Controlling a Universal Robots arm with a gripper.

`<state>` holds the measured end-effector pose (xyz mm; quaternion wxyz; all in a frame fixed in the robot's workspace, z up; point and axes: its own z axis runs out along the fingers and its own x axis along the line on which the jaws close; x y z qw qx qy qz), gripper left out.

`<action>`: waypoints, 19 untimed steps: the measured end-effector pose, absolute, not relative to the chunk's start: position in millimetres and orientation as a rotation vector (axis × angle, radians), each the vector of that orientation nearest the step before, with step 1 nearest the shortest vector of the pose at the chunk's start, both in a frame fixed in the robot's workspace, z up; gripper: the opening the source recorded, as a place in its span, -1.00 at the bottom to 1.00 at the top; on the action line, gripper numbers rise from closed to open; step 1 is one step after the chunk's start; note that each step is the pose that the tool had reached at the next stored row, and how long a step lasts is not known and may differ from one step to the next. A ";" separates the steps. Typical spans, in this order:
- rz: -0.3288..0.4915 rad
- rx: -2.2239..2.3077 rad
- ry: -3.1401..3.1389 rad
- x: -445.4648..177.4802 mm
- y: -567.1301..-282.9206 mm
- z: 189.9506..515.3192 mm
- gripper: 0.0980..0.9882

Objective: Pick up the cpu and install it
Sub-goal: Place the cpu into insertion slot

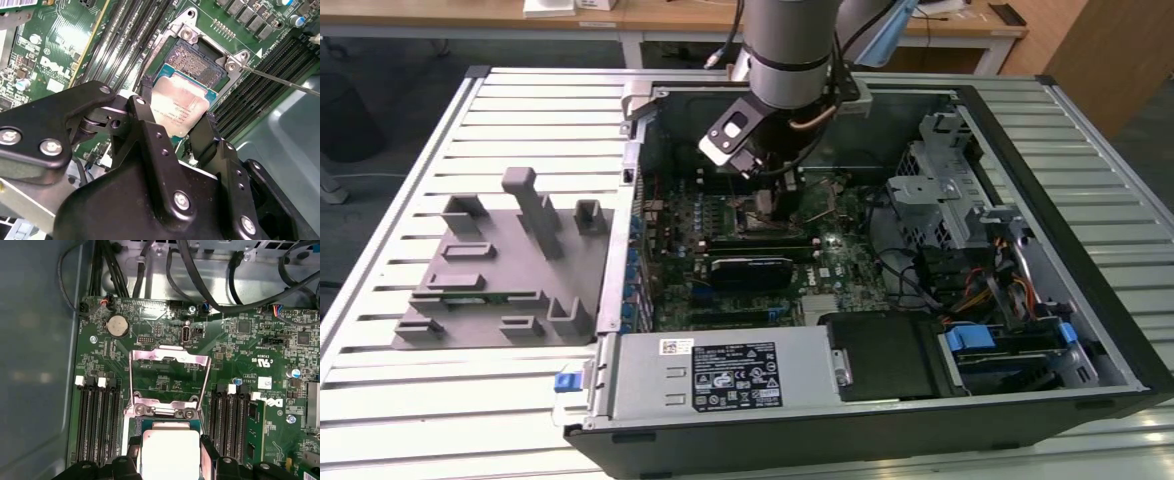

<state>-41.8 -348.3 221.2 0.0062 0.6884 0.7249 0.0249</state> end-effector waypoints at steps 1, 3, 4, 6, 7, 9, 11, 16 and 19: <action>0.078 2.154 2.268 -42.1 -348.2 220.5 0.00; 0.078 2.156 2.267 -42.8 -348.1 219.1 0.00; 0.078 2.156 2.266 -43.2 -348.0 218.3 0.00; 0.078 2.160 2.263 -44.2 -347.8 217.0 0.00; 0.078 2.162 2.261 -44.9 -347.5 216.4 0.00; 0.077 2.167 2.256 -46.3 -346.8 215.4 0.00; 0.078 2.177 2.246 -47.3 -346.4 214.0 0.00; 0.077 2.211 2.211 -48.0 -345.8 209.2 0.00; 0.077 2.225 2.197 -48.7 -345.0 206.1 0.00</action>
